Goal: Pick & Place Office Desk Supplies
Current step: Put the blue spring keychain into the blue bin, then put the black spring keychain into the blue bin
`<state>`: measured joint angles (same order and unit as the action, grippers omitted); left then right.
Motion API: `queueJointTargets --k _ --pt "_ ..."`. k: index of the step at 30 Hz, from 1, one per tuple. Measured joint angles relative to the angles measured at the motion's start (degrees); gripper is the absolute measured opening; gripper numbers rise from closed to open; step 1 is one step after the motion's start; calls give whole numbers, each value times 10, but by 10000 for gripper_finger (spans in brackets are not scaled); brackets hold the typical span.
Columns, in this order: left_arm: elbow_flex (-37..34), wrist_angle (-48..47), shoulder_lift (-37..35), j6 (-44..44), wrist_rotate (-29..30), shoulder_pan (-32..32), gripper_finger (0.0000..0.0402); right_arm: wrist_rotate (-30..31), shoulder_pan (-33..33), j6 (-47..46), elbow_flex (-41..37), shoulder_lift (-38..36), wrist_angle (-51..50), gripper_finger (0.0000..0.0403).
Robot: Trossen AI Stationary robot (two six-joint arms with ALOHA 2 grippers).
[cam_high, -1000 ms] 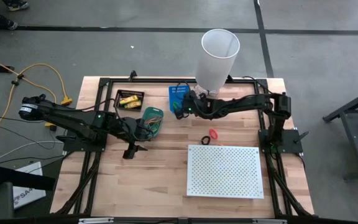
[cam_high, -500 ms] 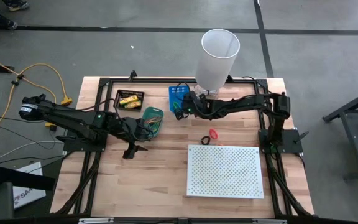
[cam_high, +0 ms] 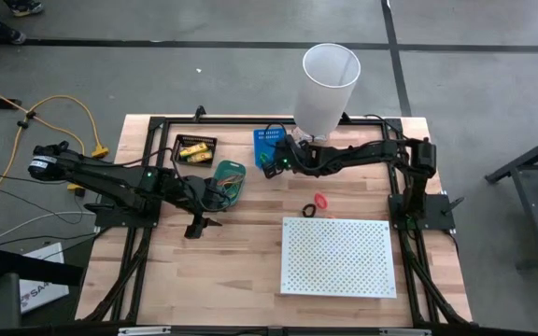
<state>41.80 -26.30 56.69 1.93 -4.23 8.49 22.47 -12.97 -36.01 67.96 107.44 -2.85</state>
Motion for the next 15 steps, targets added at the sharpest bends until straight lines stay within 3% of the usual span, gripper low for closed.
queueJointTargets --k 8,15 --pt "0 0 0 0 0 0 207 0 1 0 0 0 0 70" --pt "0 0 0 0 0 0 207 -1 0 1 0 -1 3 80"
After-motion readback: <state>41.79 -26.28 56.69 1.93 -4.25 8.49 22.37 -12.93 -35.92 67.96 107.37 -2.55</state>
